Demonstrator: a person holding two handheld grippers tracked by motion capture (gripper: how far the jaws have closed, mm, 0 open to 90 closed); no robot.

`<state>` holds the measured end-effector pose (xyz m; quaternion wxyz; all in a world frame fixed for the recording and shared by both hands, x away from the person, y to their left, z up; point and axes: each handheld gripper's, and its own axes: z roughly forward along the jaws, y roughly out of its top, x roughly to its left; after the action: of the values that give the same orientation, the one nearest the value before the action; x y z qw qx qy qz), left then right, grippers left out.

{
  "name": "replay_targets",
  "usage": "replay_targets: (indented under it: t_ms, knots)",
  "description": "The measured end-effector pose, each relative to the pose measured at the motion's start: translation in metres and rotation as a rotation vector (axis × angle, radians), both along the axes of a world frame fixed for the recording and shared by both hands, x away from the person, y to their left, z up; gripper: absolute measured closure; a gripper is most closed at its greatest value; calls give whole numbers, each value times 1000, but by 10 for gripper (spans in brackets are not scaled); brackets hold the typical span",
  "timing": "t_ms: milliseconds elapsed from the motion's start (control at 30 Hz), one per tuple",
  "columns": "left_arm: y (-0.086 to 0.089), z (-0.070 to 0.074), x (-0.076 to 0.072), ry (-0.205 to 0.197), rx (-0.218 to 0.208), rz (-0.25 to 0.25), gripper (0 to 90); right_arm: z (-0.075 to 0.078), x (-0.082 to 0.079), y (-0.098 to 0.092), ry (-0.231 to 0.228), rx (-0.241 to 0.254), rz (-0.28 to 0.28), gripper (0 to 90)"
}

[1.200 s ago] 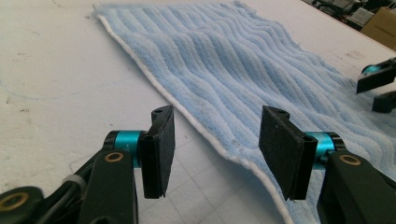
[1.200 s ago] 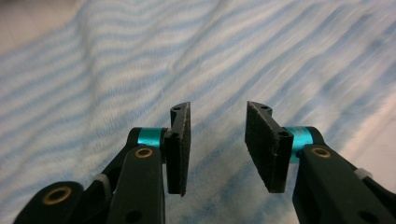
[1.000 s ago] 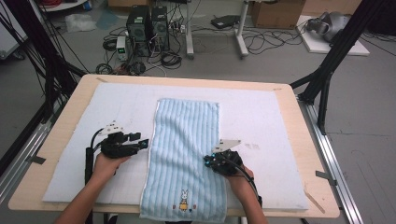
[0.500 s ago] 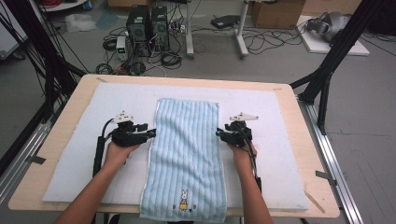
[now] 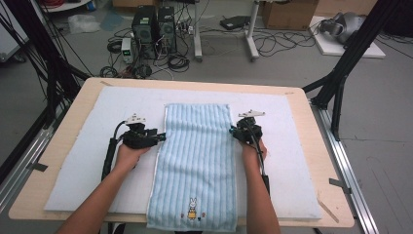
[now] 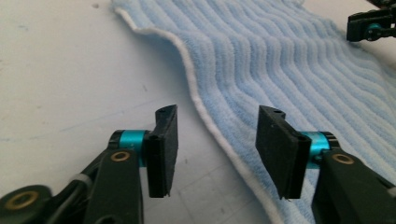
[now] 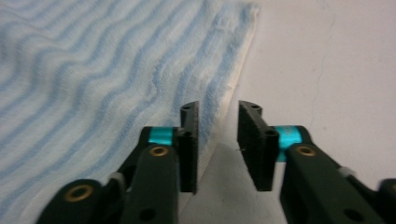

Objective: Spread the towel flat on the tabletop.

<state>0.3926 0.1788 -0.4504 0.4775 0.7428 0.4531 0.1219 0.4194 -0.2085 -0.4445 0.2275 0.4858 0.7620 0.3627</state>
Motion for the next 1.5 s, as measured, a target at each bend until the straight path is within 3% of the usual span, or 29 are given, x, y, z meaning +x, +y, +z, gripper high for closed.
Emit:
replay_targets:
  t_ms: [67,100,167,200,267,400,500,567,633,667,767,967,1033,1200,1333,1500]
  knots:
    - [-5,-1,3,17,26,-17,529,3,-7,-5,-18,36,5,606]
    - [-10,-2,5,33,66,-34,538,5,-9,-7,-11,43,11,581]
    - [-17,-1,4,7,116,-50,571,10,-15,-11,-24,46,18,570]
    - [-20,-1,4,-3,146,-70,664,13,-20,-13,-44,53,15,563]
    - [-25,0,1,-66,226,-101,841,16,-25,-17,-52,61,18,542]
    - [-21,1,2,-63,249,-57,871,21,-40,-26,-72,56,27,535]
    - [-13,2,4,-49,228,-32,859,20,-52,-33,-80,57,42,522]
    - [-8,4,3,-46,196,-15,722,20,-60,-38,-81,64,44,507]
    - [0,6,0,-53,118,-1,525,20,-70,-41,-93,82,58,475]
    - [3,7,-2,-57,92,-8,471,20,-75,-42,-96,82,64,452]
    - [15,11,-16,-109,-2,-42,372,21,-87,-43,-112,96,105,386]
    - [27,22,-37,-192,-82,-92,181,29,-107,-41,-158,108,150,184]
    - [30,25,-46,-221,-115,-114,177,29,-111,-41,-172,97,146,118]
    - [35,22,-57,-249,-135,-138,180,30,-119,-43,-199,105,178,117]
    - [38,19,-57,-237,-137,-136,185,31,-121,-45,-226,119,159,115]
    - [44,17,-60,-238,-131,-116,195,29,-120,-46,-220,120,141,115]
